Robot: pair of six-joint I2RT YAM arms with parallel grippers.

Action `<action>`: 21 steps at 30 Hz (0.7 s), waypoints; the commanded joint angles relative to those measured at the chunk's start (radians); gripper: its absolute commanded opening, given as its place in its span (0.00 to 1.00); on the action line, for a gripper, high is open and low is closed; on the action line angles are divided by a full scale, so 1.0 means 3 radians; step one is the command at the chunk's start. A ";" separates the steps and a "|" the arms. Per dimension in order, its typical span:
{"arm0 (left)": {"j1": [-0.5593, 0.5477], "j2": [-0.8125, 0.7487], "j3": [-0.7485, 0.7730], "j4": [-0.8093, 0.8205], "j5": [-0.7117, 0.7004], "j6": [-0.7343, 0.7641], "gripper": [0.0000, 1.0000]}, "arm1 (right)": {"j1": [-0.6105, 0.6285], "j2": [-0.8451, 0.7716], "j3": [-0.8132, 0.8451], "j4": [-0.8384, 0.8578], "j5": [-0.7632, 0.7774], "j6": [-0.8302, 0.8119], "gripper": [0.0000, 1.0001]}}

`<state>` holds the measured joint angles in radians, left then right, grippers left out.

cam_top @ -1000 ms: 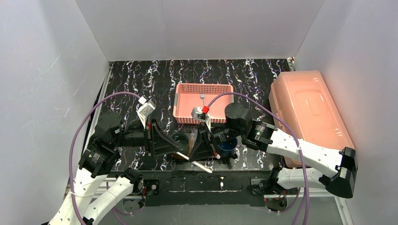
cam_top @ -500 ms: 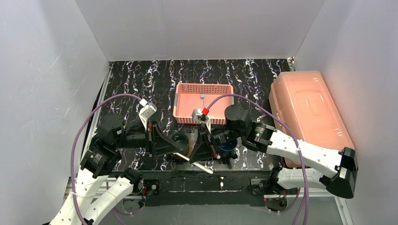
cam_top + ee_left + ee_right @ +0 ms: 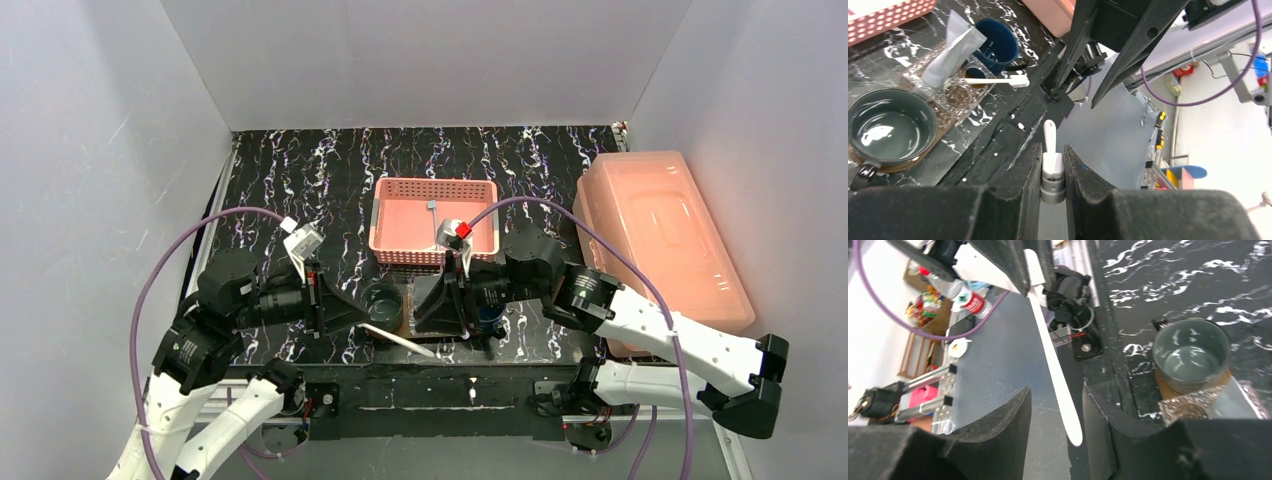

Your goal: Prepare toiletry sets of a toothbrush and toothpaste on the tray

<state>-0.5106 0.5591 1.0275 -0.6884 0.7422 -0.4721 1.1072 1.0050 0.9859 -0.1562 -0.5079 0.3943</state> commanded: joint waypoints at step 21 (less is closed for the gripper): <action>-0.0366 0.0419 0.0637 -0.0613 -0.1420 0.0027 0.00 | 0.0001 -0.0117 0.0274 -0.0676 0.2021 -0.0143 0.48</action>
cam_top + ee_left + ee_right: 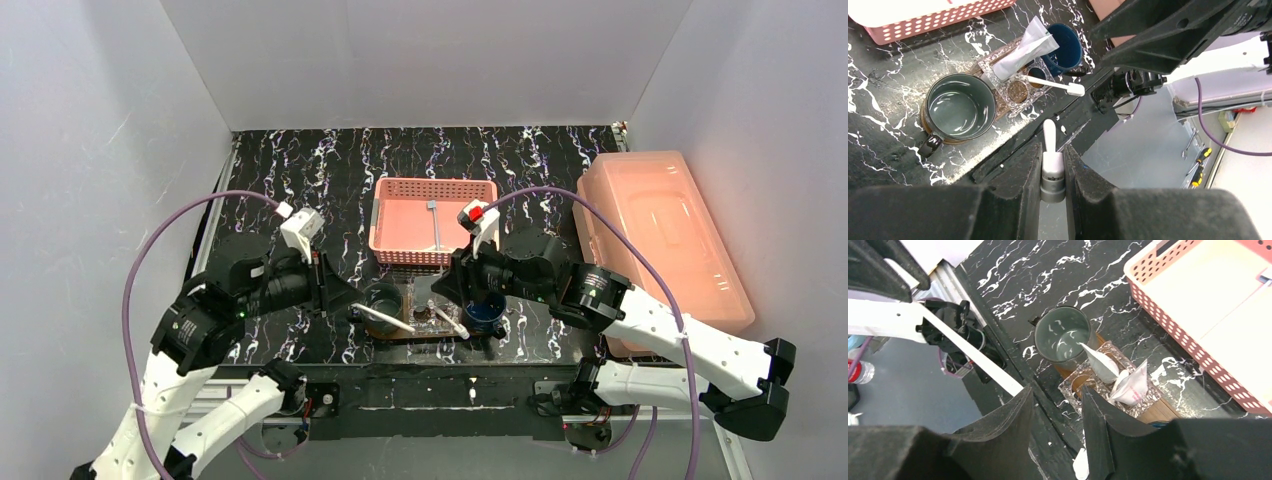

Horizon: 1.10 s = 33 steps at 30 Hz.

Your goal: Prepare toiletry sets of a toothbrush and toothpaste on the tray

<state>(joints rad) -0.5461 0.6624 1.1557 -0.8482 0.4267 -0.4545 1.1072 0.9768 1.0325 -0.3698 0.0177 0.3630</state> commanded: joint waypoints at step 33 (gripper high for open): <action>-0.3772 0.1166 0.0590 -0.0129 -0.4298 -0.0287 0.00 | 0.0001 -0.0180 0.0066 -0.0046 0.0347 0.0038 0.48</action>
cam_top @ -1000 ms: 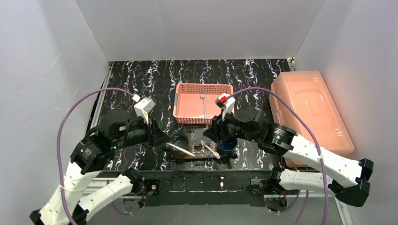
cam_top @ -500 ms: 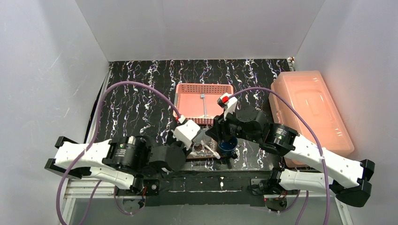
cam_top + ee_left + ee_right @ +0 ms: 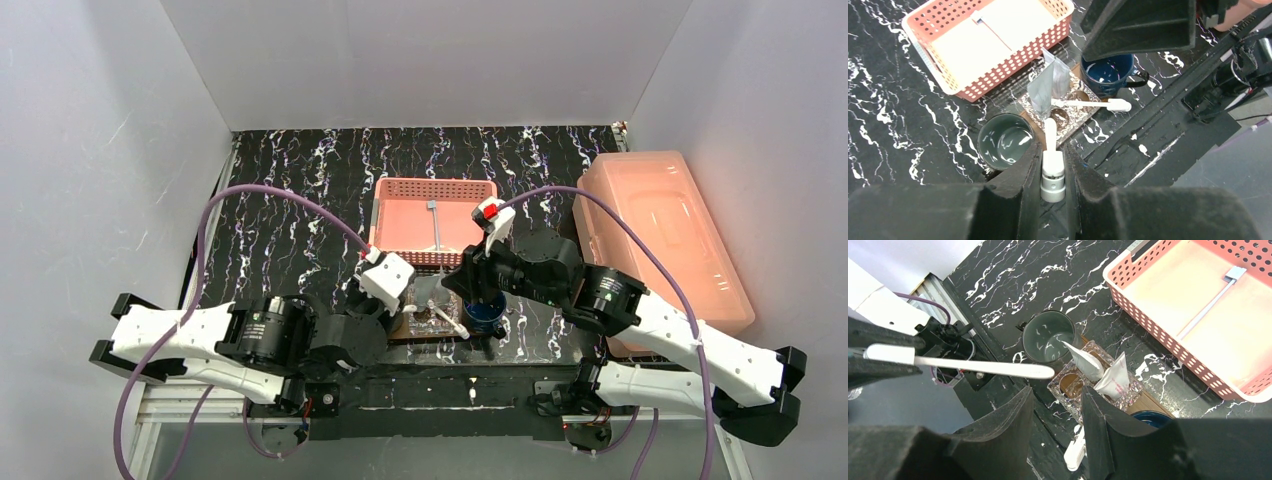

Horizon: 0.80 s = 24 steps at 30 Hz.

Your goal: Prepare toiletry sets of a toothbrush and toothpaste on the tray

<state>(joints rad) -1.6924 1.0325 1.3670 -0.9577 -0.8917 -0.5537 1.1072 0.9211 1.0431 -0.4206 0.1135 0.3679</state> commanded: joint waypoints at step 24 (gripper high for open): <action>0.0618 0.0000 -0.0530 0.0696 0.0692 0.0149 0.00 | 0.0001 -0.0003 -0.0083 0.0168 0.0011 0.0041 0.48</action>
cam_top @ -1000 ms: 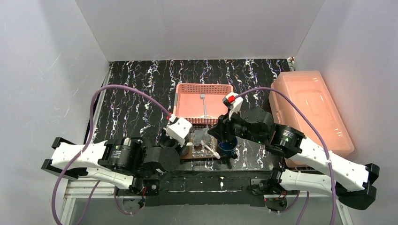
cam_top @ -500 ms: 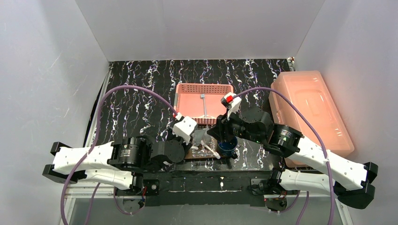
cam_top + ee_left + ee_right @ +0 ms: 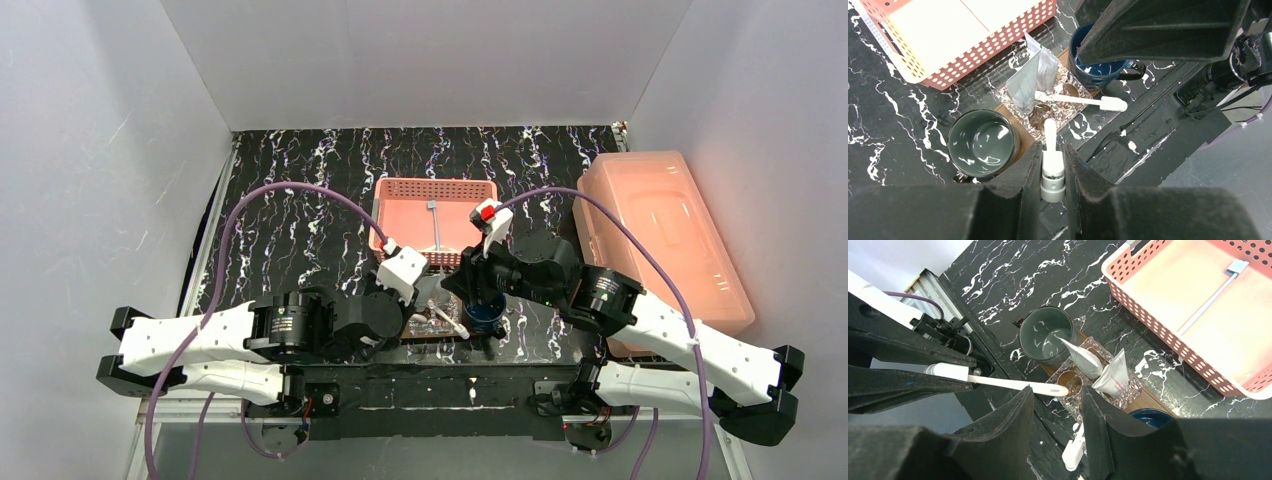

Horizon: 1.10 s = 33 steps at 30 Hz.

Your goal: Prepare toiletry sets of a toothbrush and toothpaste on the tray

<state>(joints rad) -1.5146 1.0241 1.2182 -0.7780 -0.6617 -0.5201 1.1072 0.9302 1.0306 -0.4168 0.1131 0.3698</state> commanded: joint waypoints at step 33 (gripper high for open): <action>0.0136 0.0136 -0.0765 0.1062 -0.0217 0.0259 0.00 | 0.0001 -0.0116 -0.0224 0.0177 0.0053 0.0076 0.50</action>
<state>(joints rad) -1.4788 1.0580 1.0077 -0.5007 -0.6827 -0.4427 1.1072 0.9218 0.9684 -0.4007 0.1135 0.3893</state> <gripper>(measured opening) 0.163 0.494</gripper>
